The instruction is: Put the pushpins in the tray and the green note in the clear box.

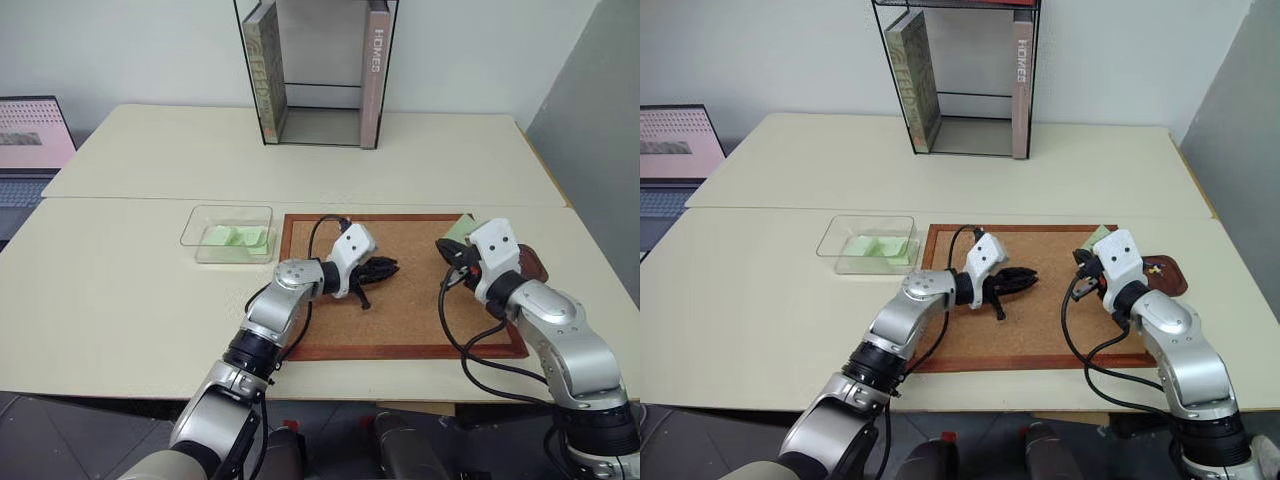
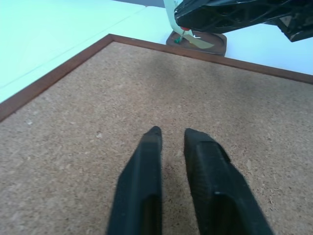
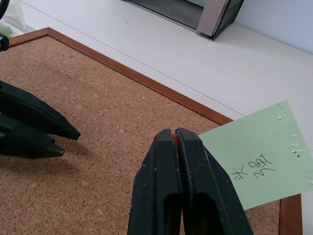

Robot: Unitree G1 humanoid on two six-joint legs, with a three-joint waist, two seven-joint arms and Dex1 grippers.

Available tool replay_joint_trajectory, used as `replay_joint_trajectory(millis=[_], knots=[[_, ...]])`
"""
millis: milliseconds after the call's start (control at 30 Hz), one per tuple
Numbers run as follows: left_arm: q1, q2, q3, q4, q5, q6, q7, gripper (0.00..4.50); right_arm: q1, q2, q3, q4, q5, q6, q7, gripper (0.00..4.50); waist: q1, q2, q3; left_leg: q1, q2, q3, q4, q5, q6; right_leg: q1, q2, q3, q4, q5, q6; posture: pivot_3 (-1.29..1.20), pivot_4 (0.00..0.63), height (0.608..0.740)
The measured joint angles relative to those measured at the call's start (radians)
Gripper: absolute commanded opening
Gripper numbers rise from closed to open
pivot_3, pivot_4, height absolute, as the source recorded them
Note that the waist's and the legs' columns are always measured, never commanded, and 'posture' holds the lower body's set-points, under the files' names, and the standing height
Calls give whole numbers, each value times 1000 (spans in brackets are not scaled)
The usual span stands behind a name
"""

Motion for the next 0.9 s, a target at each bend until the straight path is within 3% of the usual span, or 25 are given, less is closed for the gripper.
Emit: replay_joint_trajectory(millis=[333, 600, 900], knots=[[22, -61, 0, -36, -42, 20, -8, 3643, -137, 111, -113, -43, 119, 186, -103, 0, 1, 0, 0, -1, 0, 0, 1, 0, 0, -1, 0, 0, 0, 0, 0, 0, 150, 740], [12, -159, 13, -49, -110, 80, 44, 3643, -164, 154, -125, -86, 175, 303, -163, 0, 0, 0, 0, -3, 0, 0, 0, 0, 0, -3, 0, 0, 1, 1, 1, 0, 150, 740], [-71, -235, 91, 93, -129, 81, 138, 3643, -183, 181, -118, -140, 211, 363, -199, 0, 0, 0, 0, -5, 0, 0, 1, 0, 0, -4, 0, 0, 1, 1, 2, 0, 150, 740]])
